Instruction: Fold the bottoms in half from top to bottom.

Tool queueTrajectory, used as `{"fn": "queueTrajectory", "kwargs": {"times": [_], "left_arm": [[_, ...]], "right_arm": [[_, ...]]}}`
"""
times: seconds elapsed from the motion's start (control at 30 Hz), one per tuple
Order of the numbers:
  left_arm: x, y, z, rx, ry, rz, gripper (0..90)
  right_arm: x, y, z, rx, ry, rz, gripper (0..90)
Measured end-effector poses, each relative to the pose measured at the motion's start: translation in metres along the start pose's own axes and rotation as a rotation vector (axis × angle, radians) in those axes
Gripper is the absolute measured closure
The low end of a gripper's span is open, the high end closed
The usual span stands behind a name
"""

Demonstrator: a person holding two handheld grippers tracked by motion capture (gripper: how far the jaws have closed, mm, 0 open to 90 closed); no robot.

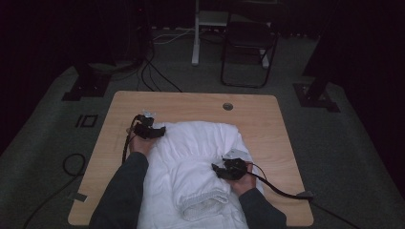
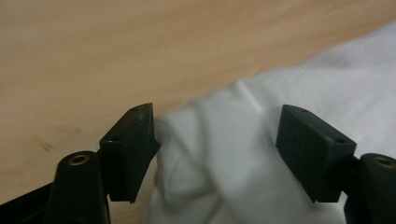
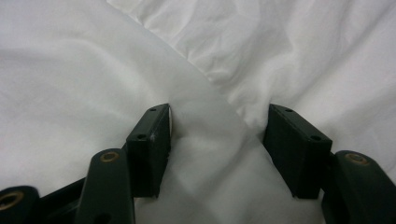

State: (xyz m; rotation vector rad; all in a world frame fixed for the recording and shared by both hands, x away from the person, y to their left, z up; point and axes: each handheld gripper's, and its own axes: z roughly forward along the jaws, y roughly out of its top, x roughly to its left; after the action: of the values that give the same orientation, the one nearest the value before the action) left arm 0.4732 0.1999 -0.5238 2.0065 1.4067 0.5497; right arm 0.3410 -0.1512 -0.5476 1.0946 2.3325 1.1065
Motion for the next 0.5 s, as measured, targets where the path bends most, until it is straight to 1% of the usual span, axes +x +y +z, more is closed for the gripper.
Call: {"fn": "queueTrajectory", "kwargs": {"times": [0.03, 0.07, 0.2, 0.23, 0.27, 0.33, 0.37, 0.47, 0.5], "left_arm": [[0.002, -0.001, 0.002, 0.008, -0.012, -0.003, 26.9], [0.003, -0.003, 0.005, 0.014, -0.029, -0.016, 27.0], [0.007, -0.006, 0.008, 0.018, -0.061, -0.041, 27.0], [0.009, -0.008, 0.009, 0.011, -0.076, -0.047, 27.0], [0.01, -0.01, 0.009, -0.006, -0.086, -0.049, 27.1], [0.011, -0.012, 0.008, -0.016, -0.095, -0.047, 27.7], [0.012, -0.012, 0.007, -0.016, -0.108, -0.048, 29.8], [0.013, -0.014, 0.005, -0.017, -0.158, -0.051, 47.0], [0.013, -0.015, 0.004, -0.017, -0.163, -0.055, 51.8]], "right_arm": [[0.0, 0.0, 0.0, 0.0, 0.0, 0.0, 40.3], [0.0, 0.0, 0.0, 0.0, 0.0, 0.0, 40.3], [0.0, 0.0, 0.0, 0.0, -0.001, 0.0, 40.3], [0.0, 0.0, 0.0, 0.0, -0.001, 0.0, 40.3], [0.0, 0.0, 0.0, 0.0, -0.001, 0.0, 40.3], [0.0, 0.0, 0.0, 0.0, -0.001, 0.0, 40.3], [0.0, 0.0, 0.0, 0.0, -0.001, 0.0, 40.3], [0.0, 0.0, 0.0, 0.0, -0.001, 0.001, 40.3], [0.0, 0.0, 0.0, 0.0, -0.002, 0.001, 40.3]]}}
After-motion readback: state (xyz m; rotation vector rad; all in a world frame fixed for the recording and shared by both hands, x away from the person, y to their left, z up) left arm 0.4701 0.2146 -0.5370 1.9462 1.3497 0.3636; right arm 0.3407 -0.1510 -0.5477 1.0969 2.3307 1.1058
